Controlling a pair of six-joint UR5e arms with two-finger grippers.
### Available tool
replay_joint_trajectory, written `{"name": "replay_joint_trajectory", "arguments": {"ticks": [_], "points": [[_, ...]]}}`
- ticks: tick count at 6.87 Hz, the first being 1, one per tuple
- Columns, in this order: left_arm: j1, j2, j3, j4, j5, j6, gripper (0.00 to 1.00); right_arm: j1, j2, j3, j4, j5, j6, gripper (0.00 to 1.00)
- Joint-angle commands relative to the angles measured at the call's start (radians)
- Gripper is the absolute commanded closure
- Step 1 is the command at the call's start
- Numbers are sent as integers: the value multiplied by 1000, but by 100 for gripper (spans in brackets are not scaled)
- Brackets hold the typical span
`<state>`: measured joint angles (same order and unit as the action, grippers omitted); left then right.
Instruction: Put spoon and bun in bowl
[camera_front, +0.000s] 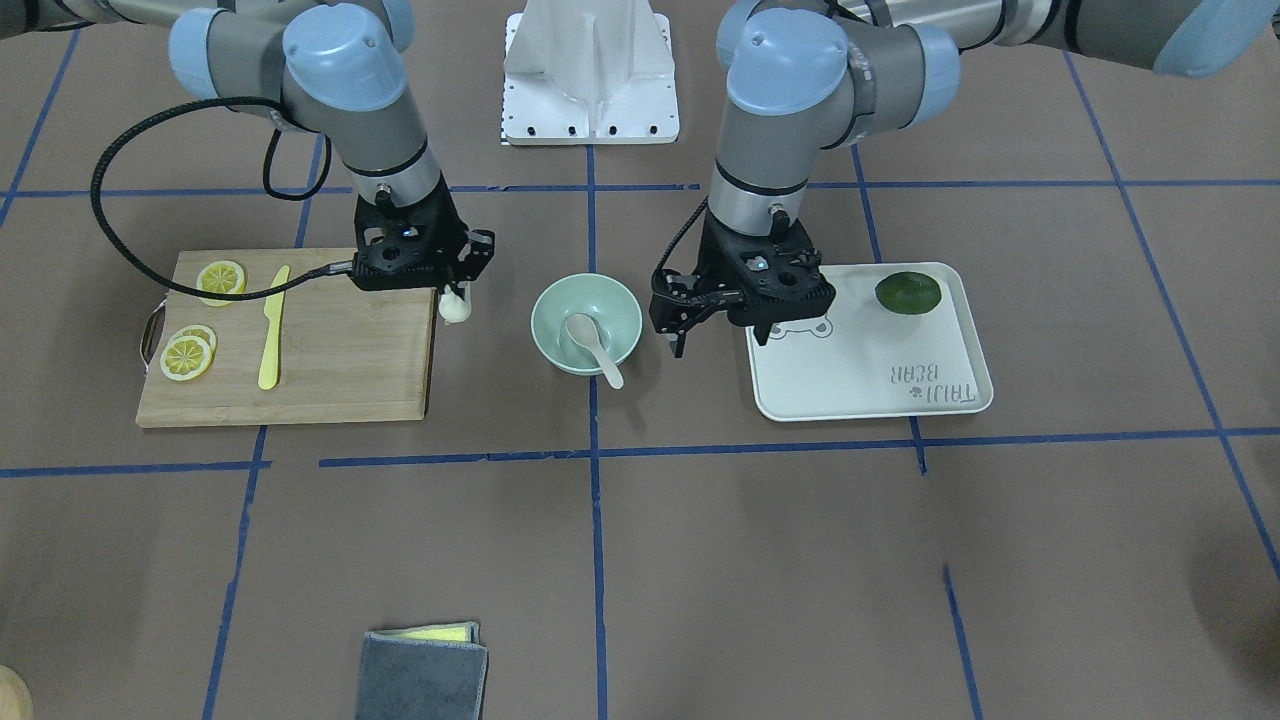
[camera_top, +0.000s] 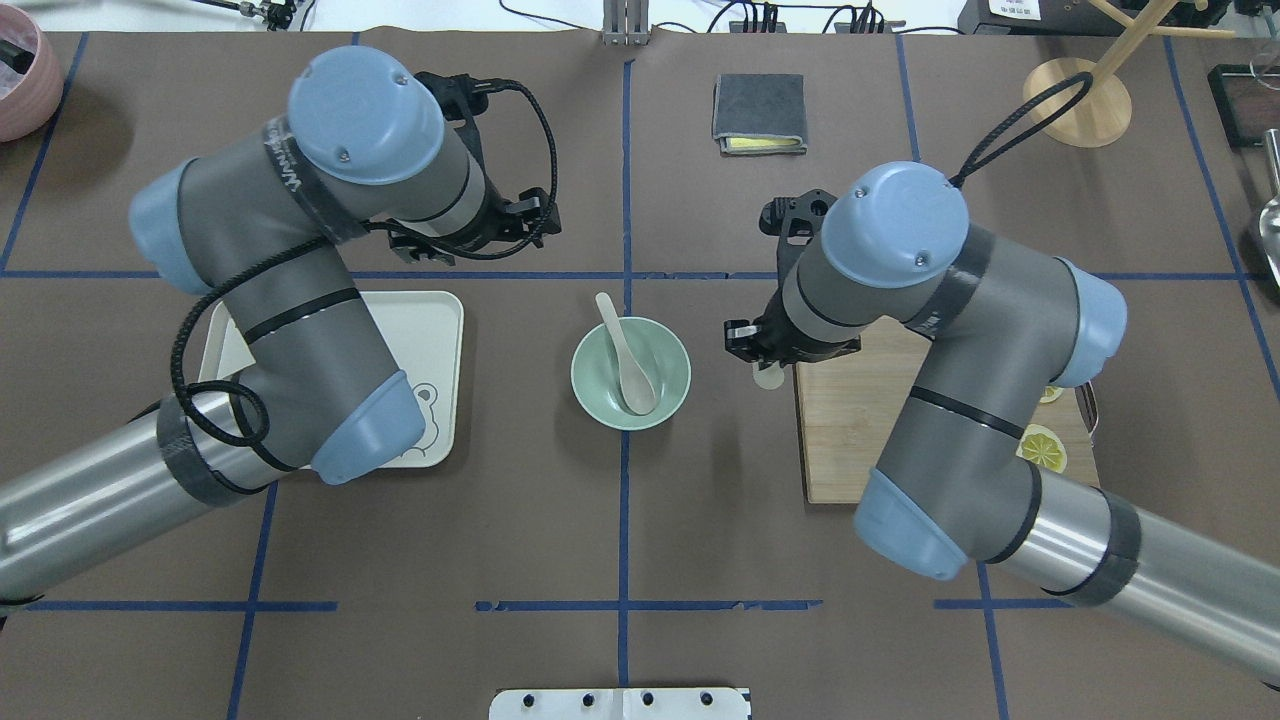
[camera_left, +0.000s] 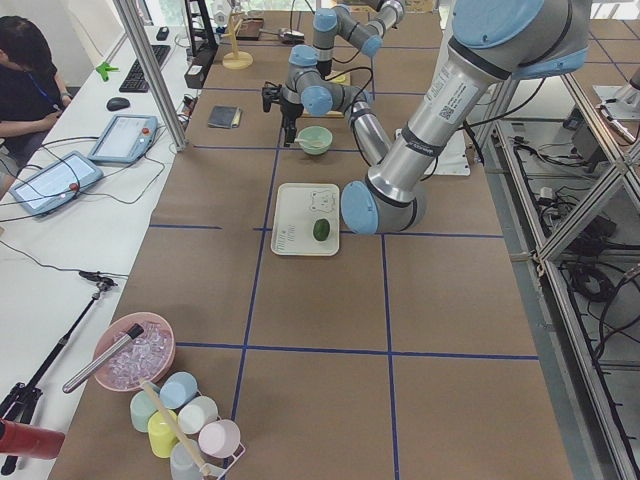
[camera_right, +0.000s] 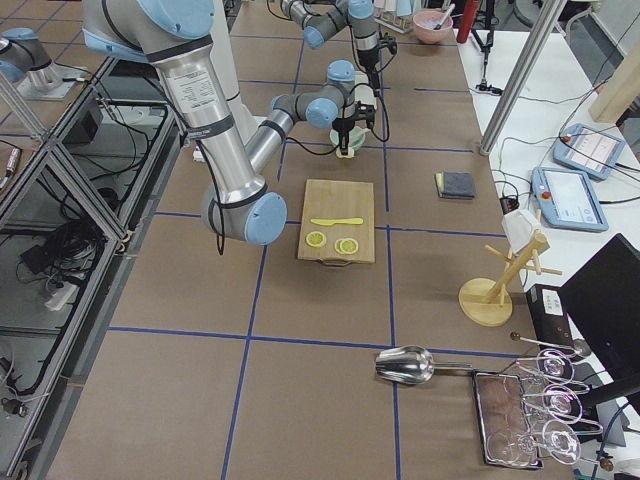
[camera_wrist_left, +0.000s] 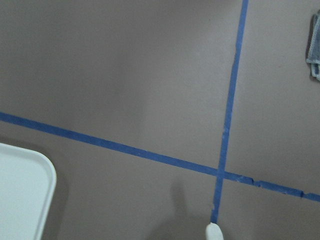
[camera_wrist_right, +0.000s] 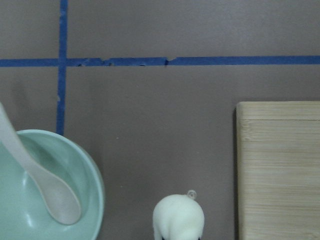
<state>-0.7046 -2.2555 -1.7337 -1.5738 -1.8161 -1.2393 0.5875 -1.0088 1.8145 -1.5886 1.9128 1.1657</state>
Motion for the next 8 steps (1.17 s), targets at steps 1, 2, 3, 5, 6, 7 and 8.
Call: {"name": "replay_joint_trajectory", "arguments": {"ticks": [1,2,3,5,6,7,8], "points": [[-76,92,-73,44,1,230,0,-46,128,-105,-4,-44,52,100],[-113,129,-101,47,1,342,0,-61,171,-142,-2,-50,77,100],[-153,146,-104,48,1,435,0,-72,206,-179,-1,-57,78,100],[-229,207,-128,46,0,593,0,-87,249,-234,5,-83,153,70],[-275,236,-132,46,0,682,0,-87,254,-238,27,-83,175,26],[-314,269,-138,46,-2,764,0,-87,253,-242,33,-83,175,0],[-372,305,-139,46,-2,864,0,-87,257,-244,33,-83,177,0]]}}
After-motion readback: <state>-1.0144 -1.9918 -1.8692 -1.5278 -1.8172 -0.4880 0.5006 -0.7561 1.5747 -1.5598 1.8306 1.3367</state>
